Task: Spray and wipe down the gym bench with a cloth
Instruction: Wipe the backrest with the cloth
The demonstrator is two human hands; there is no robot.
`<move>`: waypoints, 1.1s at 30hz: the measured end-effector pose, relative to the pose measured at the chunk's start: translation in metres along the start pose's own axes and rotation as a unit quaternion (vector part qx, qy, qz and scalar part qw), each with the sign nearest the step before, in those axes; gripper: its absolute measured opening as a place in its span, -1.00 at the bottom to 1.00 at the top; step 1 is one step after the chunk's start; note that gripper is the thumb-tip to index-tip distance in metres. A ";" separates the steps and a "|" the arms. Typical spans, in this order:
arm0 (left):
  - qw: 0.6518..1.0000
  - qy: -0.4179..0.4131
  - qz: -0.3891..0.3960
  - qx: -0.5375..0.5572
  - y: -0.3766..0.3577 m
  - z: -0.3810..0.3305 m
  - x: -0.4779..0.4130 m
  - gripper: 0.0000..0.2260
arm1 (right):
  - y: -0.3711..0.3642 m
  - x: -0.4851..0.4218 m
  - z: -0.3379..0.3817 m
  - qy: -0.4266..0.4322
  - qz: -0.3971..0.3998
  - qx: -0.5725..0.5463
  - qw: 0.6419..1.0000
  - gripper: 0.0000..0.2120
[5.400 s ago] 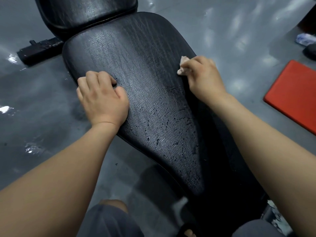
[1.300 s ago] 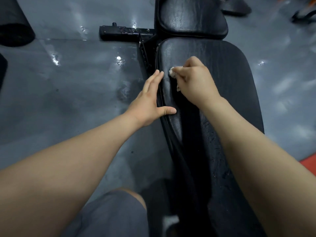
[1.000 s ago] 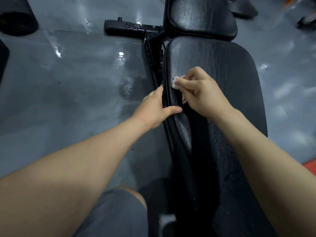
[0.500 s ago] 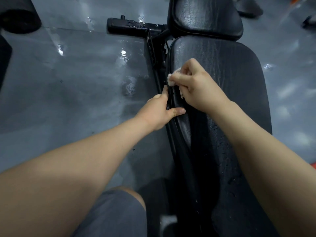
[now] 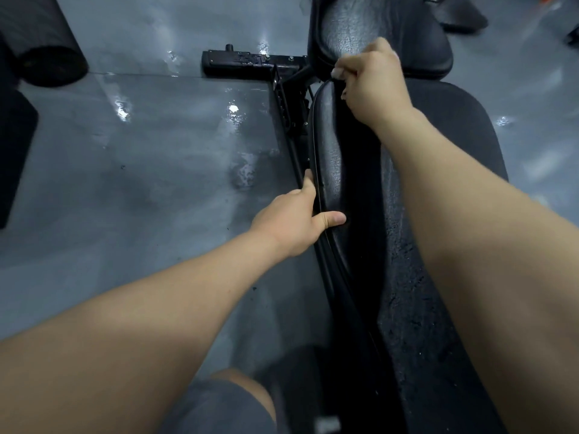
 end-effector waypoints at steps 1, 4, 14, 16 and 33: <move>1.000 0.003 -0.002 -0.002 0.001 0.000 0.001 -0.07 | -0.002 0.000 -0.001 -0.001 0.007 0.001 1.000 -0.71; 1.000 0.015 -0.004 0.004 0.000 0.001 0.004 -0.09 | -0.003 0.018 0.013 0.057 0.011 -0.047 0.997 -0.79; 0.997 0.028 0.011 0.068 0.000 0.004 0.001 -0.07 | -0.005 0.110 0.036 0.151 0.045 -0.067 0.985 -0.77; 0.995 0.020 0.009 0.098 0.007 0.000 0.006 -0.10 | -0.009 0.124 0.039 0.150 0.066 -0.064 0.984 -0.72; 0.911 -0.036 -0.155 0.380 0.057 -0.018 0.027 -0.91 | 0.001 0.168 0.003 -0.044 0.109 -0.389 0.914 -0.90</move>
Point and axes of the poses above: each hand's wrist, its own x-axis away from the middle knuckle, its own y-axis out of the back of the hand, z = x × y, the point moved 10 cm from there along -x, towards the middle knuckle, and after that the axes turned 8 degrees about z, right-handed, at the moved point
